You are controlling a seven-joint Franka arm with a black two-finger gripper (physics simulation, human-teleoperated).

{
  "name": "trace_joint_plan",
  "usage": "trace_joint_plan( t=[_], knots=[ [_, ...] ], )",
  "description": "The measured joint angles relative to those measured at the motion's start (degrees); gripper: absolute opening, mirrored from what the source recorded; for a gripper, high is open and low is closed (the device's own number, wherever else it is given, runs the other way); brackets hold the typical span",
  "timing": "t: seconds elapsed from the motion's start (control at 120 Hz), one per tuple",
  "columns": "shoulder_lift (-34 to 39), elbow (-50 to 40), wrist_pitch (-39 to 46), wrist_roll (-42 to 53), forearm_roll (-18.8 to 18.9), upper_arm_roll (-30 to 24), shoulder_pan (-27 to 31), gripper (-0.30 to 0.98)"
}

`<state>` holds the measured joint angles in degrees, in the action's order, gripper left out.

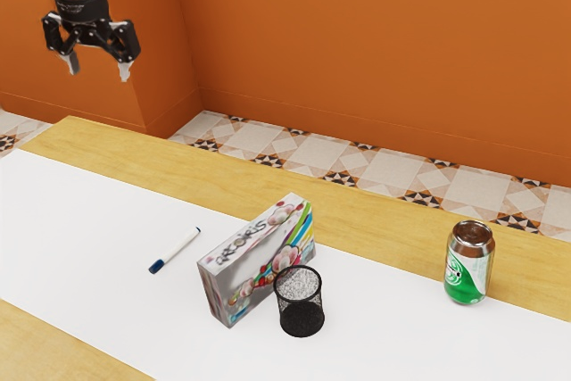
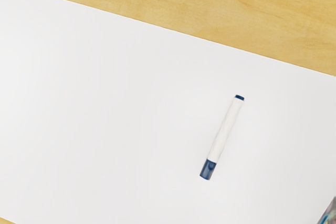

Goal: Put the marker into the pen holder.

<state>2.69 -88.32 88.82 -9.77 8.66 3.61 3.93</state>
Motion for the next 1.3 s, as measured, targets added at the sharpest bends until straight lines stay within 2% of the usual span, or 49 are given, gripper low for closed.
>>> trace_joint_plan(
  t=[0.158,0.333,0.55,0.8,0.967,1.3],
  knots=[
    [2.22,-4.63,1.56,-2.00,0.02,-0.69,-6.68,0.68],
    [2.43,-18.50,4.49,-3.15,-0.32,-0.62,0.80,0.69],
    [-0.82,-29.31,13.73,-3.58,-0.89,-0.63,0.36,0.69],
    [-11.71,-30.04,24.23,-1.77,-1.82,-0.75,1.15,0.69],
    [-18.07,-29.44,29.93,1.47,-3.85,-0.71,2.68,0.69],
    [-28.52,-19.86,33.93,9.22,-7.05,-0.79,3.16,0.69]
  ],
)
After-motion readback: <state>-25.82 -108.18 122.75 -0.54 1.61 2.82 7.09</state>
